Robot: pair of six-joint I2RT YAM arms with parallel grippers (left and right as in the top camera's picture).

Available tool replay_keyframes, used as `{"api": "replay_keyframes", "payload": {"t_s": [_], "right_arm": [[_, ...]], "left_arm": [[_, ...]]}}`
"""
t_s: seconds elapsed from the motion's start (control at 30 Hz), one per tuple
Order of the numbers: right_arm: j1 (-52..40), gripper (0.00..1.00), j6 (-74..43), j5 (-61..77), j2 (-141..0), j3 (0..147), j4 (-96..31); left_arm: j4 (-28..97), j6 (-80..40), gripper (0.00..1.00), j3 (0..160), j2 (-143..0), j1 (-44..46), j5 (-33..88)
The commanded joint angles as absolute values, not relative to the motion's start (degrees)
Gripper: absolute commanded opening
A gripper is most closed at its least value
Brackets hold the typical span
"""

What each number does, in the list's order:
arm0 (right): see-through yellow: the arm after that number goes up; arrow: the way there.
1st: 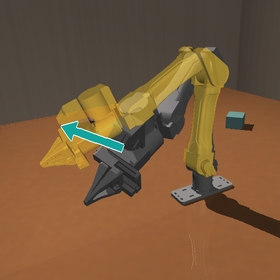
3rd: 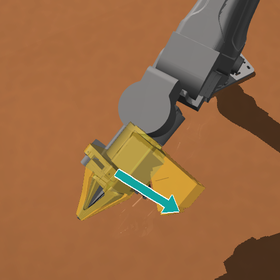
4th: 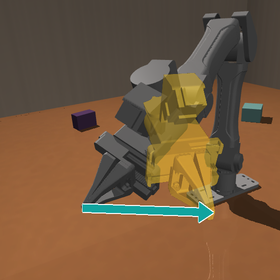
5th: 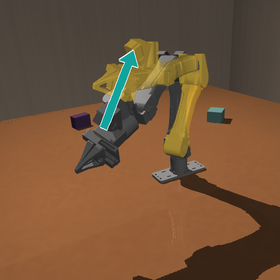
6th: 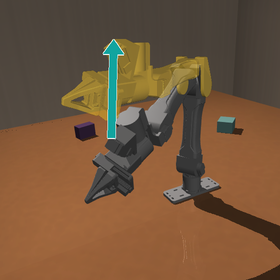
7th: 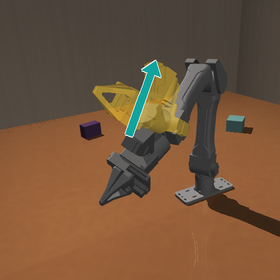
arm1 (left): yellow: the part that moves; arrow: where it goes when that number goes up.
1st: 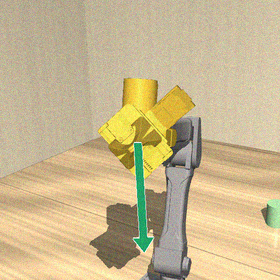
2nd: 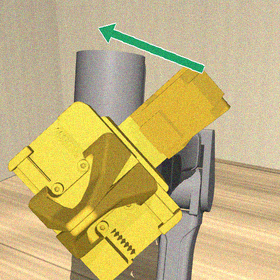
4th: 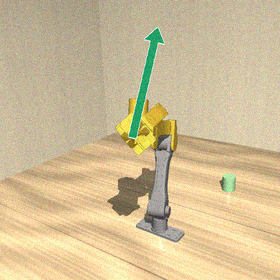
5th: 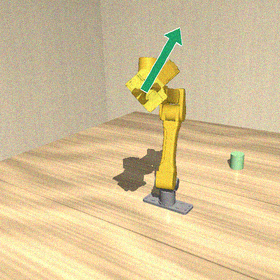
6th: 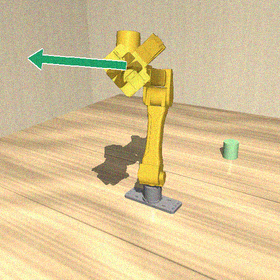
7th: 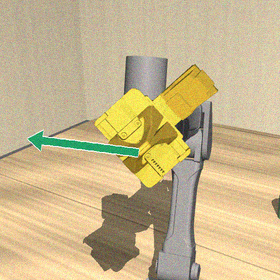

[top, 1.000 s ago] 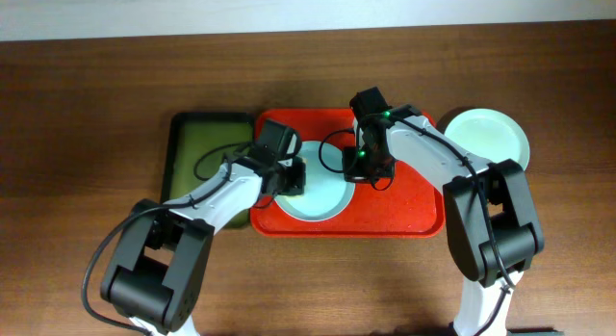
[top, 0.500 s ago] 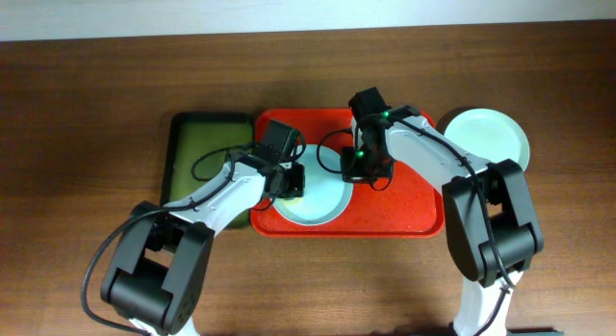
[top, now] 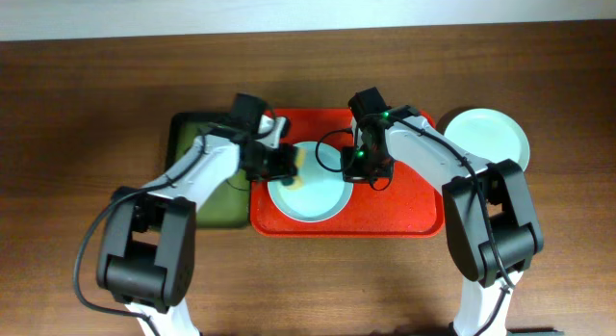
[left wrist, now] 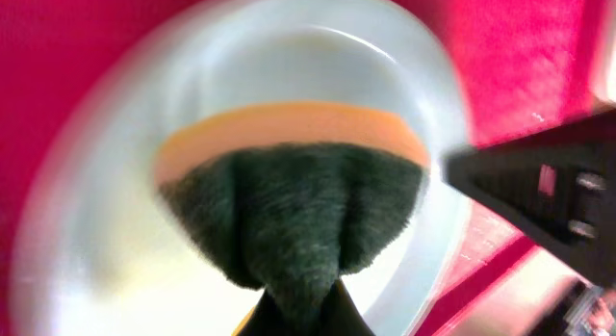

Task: Clean dirty plates on tray and stack at the side
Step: 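Return the sponge to the black tray and retract the left arm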

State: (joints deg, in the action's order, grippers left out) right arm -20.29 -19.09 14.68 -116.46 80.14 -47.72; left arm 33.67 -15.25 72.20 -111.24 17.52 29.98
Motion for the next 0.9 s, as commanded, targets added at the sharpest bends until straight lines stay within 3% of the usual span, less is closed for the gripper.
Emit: {"api": "replay_keyframes", "payload": {"t_s": [0.0,0.13,0.27,0.47,0.57,0.63,0.87], "right_arm": [[-20.67,0.05,-18.83,15.84,-116.86,79.77,-47.7],[-20.67,0.05,-18.83,15.81,-116.86,79.77,-47.72],[-20.67,0.05,-18.83,15.81,-116.86,79.77,-47.72],[-20.67,0.05,-18.83,15.81,-116.86,79.77,-47.7],[-20.67,0.05,-18.83,15.84,-116.86,79.77,-47.7],[-20.67,0.05,-18.83,15.84,-116.86,79.77,-47.7],[-20.67,0.06,-18.81,15.84,-116.86,79.77,-47.72]], "left_arm": [[39.16,-6.52,0.0,74.37,-111.42,12.08,22.0],[41.69,-6.83,0.0,75.92,-105.27,3.44,21.52],[47.37,-7.27,0.0,74.87,-103.55,-3.92,10.28],[45.21,-7.14,0.0,73.34,-104.51,-3.75,9.98],[42.0,-4.19,0.0,70.19,-104.51,-1.5,9.02],[42.0,-4.21,0.0,69.97,-105.34,2.31,0.43],[41.67,-4.14,0.0,69.97,-109.3,6.5,0.43]]}}
